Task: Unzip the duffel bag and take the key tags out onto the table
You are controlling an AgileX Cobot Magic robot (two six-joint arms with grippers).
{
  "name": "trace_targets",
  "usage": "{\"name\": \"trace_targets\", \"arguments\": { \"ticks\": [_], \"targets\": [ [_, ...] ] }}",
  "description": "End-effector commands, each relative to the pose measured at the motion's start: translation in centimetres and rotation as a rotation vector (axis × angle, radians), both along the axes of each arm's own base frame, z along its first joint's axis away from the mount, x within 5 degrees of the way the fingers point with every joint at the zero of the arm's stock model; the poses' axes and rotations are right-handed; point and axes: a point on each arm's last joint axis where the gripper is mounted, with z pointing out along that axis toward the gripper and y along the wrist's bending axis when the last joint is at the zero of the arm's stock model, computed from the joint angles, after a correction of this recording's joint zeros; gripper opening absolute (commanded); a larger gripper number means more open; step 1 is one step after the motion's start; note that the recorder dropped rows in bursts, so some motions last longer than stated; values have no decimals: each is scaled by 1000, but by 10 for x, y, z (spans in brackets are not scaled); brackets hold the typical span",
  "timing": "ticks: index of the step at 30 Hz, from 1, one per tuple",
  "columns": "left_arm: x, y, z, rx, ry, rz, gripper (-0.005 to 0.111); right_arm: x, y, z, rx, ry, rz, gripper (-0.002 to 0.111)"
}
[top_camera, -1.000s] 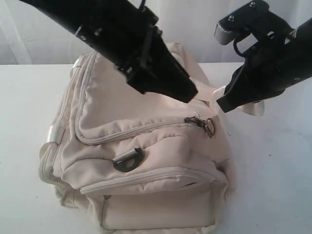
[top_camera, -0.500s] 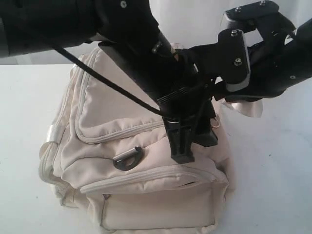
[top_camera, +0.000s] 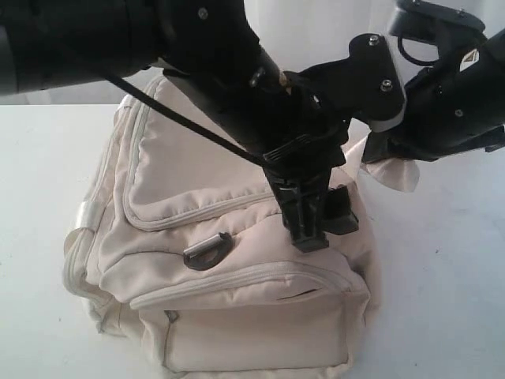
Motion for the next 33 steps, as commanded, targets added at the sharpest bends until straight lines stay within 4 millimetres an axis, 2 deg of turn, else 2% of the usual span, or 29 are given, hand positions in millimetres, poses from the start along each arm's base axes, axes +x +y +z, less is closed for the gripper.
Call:
{"name": "trace_targets", "arguments": {
  "ticks": [1, 14, 33],
  "targets": [
    [0, -3, -1, -20, 17, 24, 76, 3, 0, 14, 155, -20, -165, 0],
    [1, -5, -5, -14, 28, 30, 76, 4, 1, 15, 294, 88, -341, 0],
    [7, -10, -16, 19, -12, 28, 68, 4, 3, 17, 337, 99, -366, 0]
  ]
}}
